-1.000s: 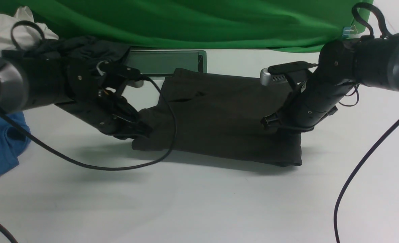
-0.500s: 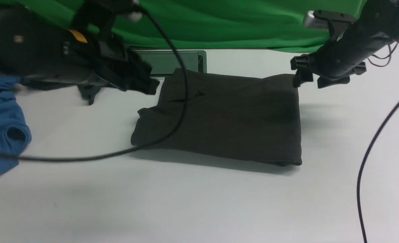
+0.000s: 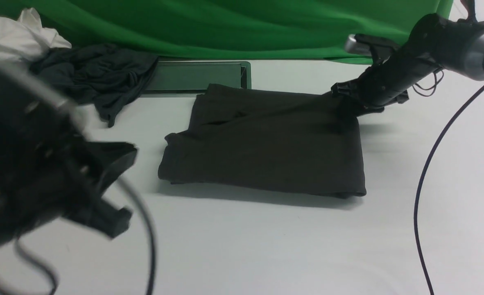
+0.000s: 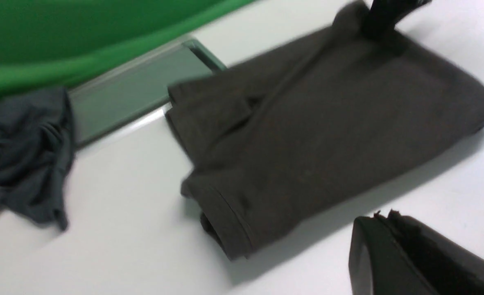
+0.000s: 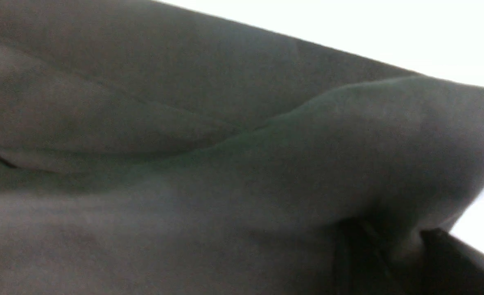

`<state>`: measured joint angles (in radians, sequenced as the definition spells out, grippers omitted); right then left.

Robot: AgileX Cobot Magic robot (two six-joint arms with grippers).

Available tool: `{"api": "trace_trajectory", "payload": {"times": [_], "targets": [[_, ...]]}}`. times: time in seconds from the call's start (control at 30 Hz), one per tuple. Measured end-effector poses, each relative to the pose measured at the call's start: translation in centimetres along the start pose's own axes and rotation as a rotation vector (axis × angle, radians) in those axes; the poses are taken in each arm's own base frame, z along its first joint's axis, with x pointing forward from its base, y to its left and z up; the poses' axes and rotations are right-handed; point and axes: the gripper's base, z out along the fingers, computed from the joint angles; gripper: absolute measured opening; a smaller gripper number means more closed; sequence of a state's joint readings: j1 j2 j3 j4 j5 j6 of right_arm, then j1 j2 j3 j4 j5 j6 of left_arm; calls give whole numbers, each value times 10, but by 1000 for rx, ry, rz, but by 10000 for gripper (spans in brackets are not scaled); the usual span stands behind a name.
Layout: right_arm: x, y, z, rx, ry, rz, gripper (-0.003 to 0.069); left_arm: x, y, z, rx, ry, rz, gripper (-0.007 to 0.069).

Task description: Fold a long-sleeved shirt on a white desktop.

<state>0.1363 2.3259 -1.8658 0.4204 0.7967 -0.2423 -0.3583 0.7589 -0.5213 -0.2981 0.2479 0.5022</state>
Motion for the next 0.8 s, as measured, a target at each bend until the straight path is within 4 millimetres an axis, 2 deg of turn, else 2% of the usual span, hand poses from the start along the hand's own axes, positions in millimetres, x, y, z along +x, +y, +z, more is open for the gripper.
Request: {"api": "trace_trajectory", "payload": {"times": [0.03,0.07,0.13,0.23,0.27,0.4,0.5,0.6,0.67,0.7,0.73,0.77,0.8], "targets": [[0,1,0,-2,-3,-1,151,2,0,0,1,5,0,17],[-2,2,3,-4,-27,-17,151,6,-1,-12,-20,-54,-2,17],[-3,3,4,-3,-41,-28,156,10,-2,-19,-30,-86,-1,17],[-6,5,7,7,-86,-83,206,15,-4,-34,-46,-150,0,17],[-7,4,8,12,-99,-101,244,16,-5,-38,-51,-170,0,17],[-13,5,6,15,-123,-124,333,19,-6,-43,-57,-190,1,17],[-18,9,-1,3,-115,-143,366,20,-6,-43,-56,-189,1,17],[-23,14,-14,1,-68,-163,382,19,-6,-43,-59,-194,1,17],[-25,17,-36,40,-12,-173,384,18,-5,-43,-70,-214,0,17],[-26,17,-38,46,-16,-179,384,18,-5,-43,-70,-215,0,17],[-26,18,-57,90,17,-187,382,17,-4,-43,-75,-223,0,17],[-26,19,-59,95,21,-188,380,17,-4,-43,-75,-223,0,17],[-27,22,-85,135,32,-200,356,17,-4,-43,-77,-227,0,17]]}}
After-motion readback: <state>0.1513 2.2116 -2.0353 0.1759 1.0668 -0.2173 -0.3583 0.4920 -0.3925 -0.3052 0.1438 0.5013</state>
